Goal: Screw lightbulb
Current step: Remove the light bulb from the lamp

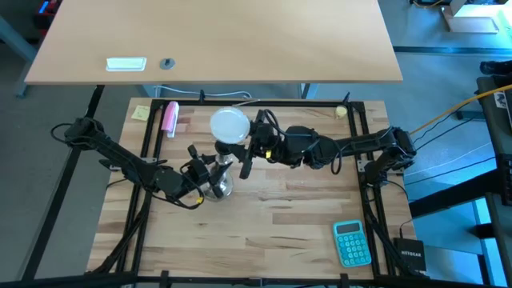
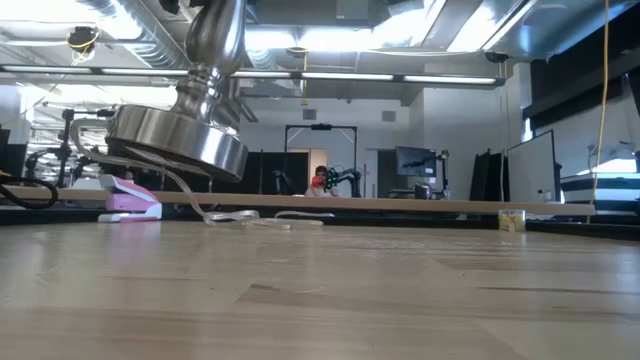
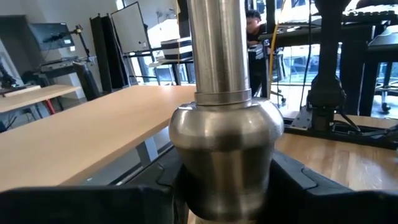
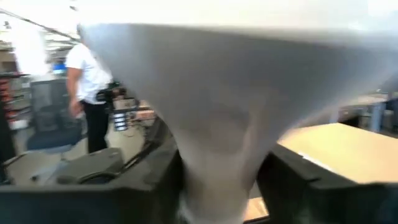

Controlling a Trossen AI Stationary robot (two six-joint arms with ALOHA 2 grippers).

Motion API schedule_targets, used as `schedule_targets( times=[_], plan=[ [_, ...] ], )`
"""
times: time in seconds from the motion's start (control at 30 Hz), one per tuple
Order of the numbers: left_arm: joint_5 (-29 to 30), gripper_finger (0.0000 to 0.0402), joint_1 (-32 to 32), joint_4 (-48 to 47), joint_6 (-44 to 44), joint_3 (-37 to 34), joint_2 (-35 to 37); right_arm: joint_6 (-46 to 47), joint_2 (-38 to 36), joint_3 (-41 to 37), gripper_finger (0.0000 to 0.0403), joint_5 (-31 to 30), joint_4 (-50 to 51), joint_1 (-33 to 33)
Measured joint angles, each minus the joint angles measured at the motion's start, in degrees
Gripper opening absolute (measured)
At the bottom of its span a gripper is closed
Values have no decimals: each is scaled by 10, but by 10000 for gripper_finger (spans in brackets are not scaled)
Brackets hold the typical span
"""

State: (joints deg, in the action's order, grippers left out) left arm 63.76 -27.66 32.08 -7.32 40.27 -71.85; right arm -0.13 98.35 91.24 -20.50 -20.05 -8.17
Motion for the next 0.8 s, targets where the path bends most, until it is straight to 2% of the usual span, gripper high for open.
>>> schedule_targets(
  times=[0.03, 0.17, 0.33, 0.4, 0.5, 0.57, 0.7, 0.8],
  plan=[
    [1, 130, 0, 0, 0, 0, 0, 2, 0, 0, 155, 10, 1, 2],
    [-6, 130, -7, -1, -7, 0, 0, 5, -2, 0, 151, 57, 5, 5],
    [-104, 130, -30, 4, -53, 1, 13, 22, -25, -1, 151, 202, 22, 3],
    [-180, 130, -34, 4, -62, 1, 22, 31, -30, -1, 151, 289, 18, 4],
    [-350, 130, -26, 5, -38, 2, 31, 39, -33, -1, 151, 434, 0, 9],
    [-421, 130, -14, -2, -5, 1, 33, 38, -33, -1, 151, 495, 1, 7],
    [-517, 130, 12, -26, 25, 2, 34, 24, -33, -1, 151, 554, 15, 9],
    [-532, 130, 23, -30, 41, 1, 34, 27, -33, -2, 151, 514, 27, 7]
  ],
)
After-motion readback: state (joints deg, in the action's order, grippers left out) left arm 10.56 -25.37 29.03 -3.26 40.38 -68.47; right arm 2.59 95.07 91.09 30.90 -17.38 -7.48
